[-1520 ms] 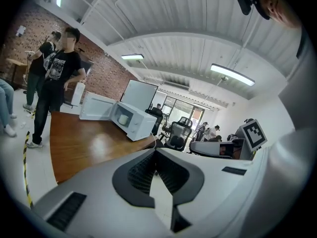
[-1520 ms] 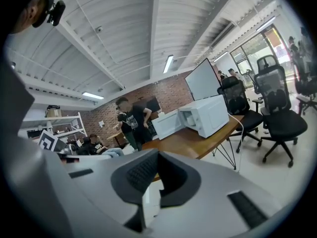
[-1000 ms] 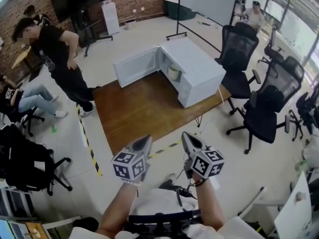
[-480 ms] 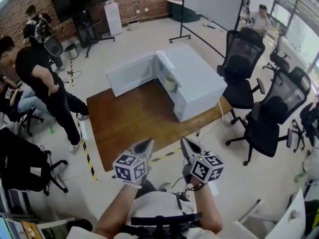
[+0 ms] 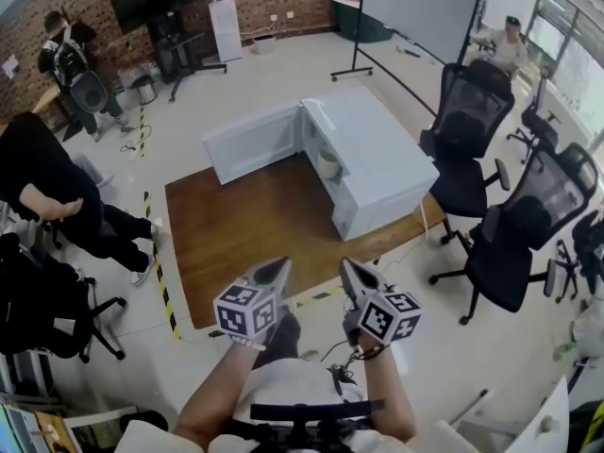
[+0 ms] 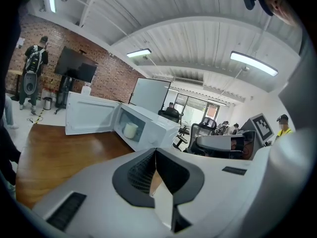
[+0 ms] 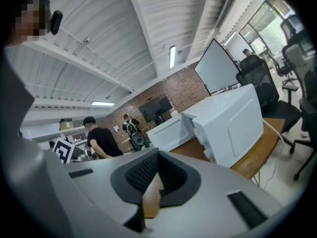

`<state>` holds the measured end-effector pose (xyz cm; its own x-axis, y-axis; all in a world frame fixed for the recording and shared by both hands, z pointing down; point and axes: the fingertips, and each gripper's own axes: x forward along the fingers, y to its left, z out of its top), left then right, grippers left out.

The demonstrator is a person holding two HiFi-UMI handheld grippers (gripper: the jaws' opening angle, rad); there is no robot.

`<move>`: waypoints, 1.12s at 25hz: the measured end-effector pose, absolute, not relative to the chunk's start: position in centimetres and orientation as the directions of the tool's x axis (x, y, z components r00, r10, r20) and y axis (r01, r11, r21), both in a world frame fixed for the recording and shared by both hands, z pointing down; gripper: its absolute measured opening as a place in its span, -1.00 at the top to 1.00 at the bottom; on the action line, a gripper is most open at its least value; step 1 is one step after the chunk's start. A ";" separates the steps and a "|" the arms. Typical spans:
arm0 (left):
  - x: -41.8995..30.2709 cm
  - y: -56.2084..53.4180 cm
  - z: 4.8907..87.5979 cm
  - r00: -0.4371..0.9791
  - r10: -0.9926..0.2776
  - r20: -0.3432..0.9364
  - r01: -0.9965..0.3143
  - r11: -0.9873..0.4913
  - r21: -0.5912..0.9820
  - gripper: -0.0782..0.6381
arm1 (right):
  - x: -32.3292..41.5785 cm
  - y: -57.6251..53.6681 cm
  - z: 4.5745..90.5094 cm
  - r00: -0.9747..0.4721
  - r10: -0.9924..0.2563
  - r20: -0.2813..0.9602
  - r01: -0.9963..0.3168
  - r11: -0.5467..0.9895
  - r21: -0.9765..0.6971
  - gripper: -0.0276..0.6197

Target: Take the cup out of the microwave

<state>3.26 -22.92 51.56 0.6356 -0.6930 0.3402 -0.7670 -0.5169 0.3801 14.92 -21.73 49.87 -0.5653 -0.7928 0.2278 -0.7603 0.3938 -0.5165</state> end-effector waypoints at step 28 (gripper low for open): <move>9.6 -49.3 59.0 0.679 -0.594 0.433 -0.724 -0.641 0.256 -0.46 | 16.4 -40.3 45.3 -0.466 -0.836 0.290 -0.854 0.339 -0.394 0.90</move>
